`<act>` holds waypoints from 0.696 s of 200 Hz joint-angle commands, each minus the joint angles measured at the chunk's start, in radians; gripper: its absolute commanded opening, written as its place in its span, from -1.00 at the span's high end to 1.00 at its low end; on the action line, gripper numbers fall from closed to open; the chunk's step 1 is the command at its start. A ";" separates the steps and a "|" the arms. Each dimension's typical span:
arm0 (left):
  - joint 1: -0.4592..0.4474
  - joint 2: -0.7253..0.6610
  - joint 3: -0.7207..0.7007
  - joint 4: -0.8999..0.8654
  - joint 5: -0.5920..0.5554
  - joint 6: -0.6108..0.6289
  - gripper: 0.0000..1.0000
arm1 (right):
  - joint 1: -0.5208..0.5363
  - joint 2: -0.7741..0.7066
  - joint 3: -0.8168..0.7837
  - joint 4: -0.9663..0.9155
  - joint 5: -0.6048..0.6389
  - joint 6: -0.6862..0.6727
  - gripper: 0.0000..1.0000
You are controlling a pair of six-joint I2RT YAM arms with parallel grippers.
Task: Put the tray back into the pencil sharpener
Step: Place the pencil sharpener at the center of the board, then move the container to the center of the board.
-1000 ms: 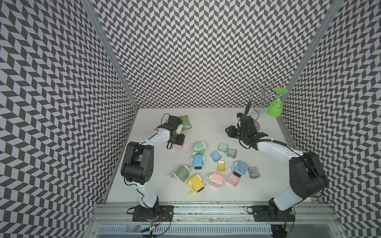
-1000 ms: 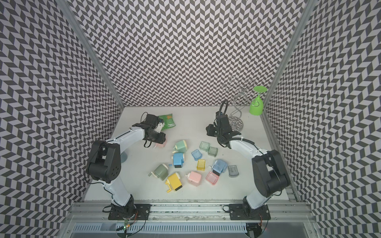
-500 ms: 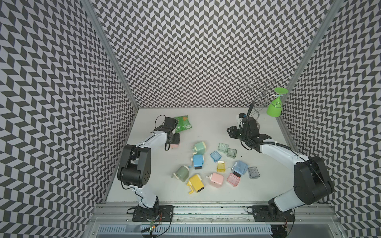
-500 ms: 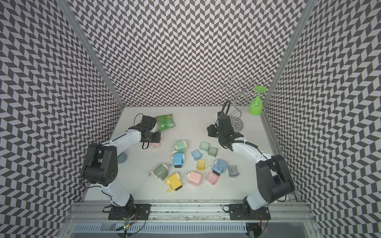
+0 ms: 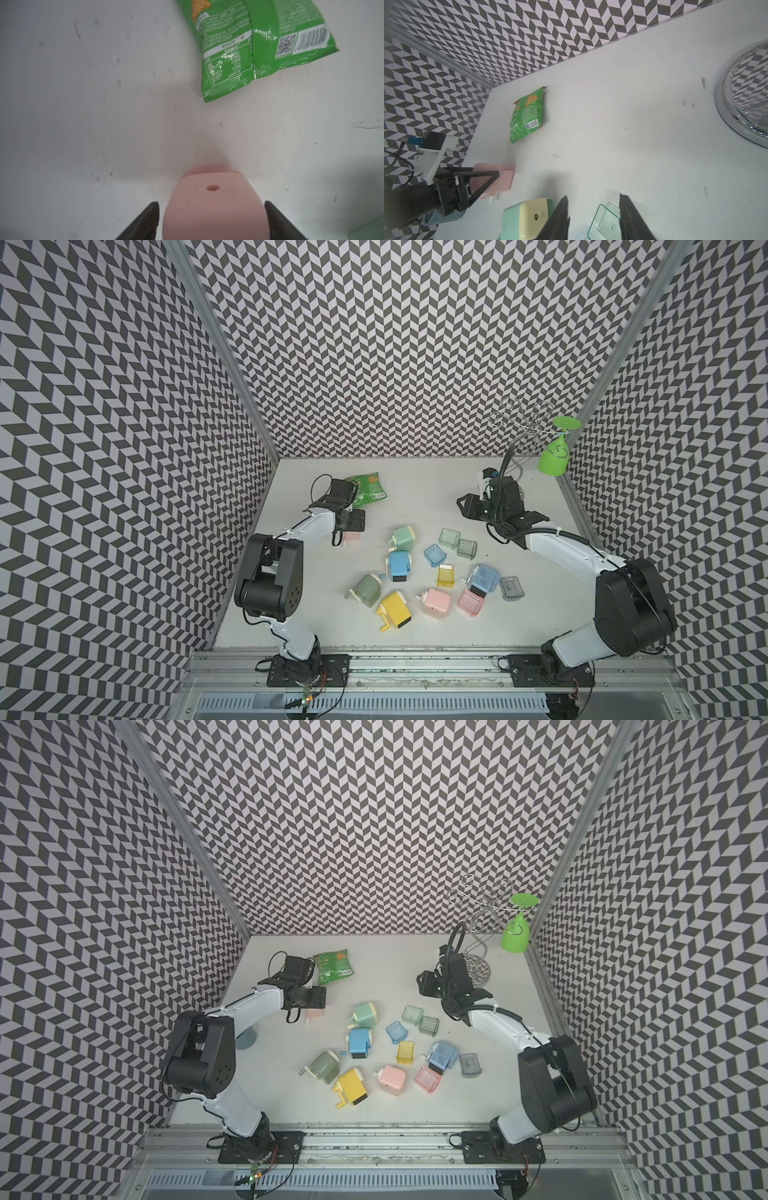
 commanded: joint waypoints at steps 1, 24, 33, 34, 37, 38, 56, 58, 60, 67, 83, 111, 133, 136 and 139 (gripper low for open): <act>0.003 -0.073 0.005 0.038 -0.025 0.007 -0.63 | 0.008 -0.035 0.001 0.026 0.017 -0.017 0.16; 0.003 -0.155 0.007 0.084 -0.035 0.024 -0.62 | 0.011 -0.040 0.004 0.008 0.008 -0.040 0.16; 0.003 -0.201 -0.007 0.127 -0.019 0.036 -0.59 | 0.017 -0.041 0.006 -0.002 0.002 -0.058 0.16; 0.003 -0.205 -0.010 0.131 -0.018 0.037 -0.58 | 0.019 -0.042 0.006 -0.003 0.002 -0.061 0.16; 0.003 -0.223 -0.017 0.149 -0.017 0.042 -0.58 | 0.022 -0.042 0.008 -0.006 0.001 -0.068 0.16; 0.003 -0.229 -0.020 0.157 -0.016 0.044 -0.57 | 0.023 -0.042 0.008 -0.008 0.001 -0.070 0.15; 0.007 -0.333 -0.078 0.274 -0.036 0.066 -0.64 | 0.051 -0.040 0.017 -0.037 0.002 -0.113 0.15; 0.009 -0.343 -0.084 0.288 -0.040 0.069 -0.65 | 0.055 -0.039 0.018 -0.042 0.003 -0.118 0.15; 0.010 -0.355 -0.090 0.299 -0.041 0.070 -0.67 | 0.058 -0.039 0.020 -0.048 0.005 -0.123 0.15; 0.017 -0.386 -0.108 0.339 -0.045 0.078 -0.75 | 0.074 -0.038 0.025 -0.069 0.013 -0.138 0.15; 0.031 -0.443 -0.134 0.400 -0.037 0.096 -0.86 | 0.107 -0.033 0.031 -0.116 0.039 -0.167 0.15; 0.045 -0.487 -0.141 0.426 0.053 0.132 -0.89 | 0.139 -0.016 0.036 -0.201 0.083 -0.173 0.15; 0.046 -0.535 -0.169 0.460 0.049 0.123 -0.82 | 0.138 0.005 0.048 -0.274 0.139 -0.144 0.15; 0.045 -0.547 -0.181 0.478 0.054 0.124 -0.82 | 0.139 0.008 0.051 -0.280 0.146 -0.139 0.15; 0.045 -0.557 -0.195 0.496 0.058 0.123 -0.81 | 0.139 0.012 0.051 -0.286 0.151 -0.134 0.15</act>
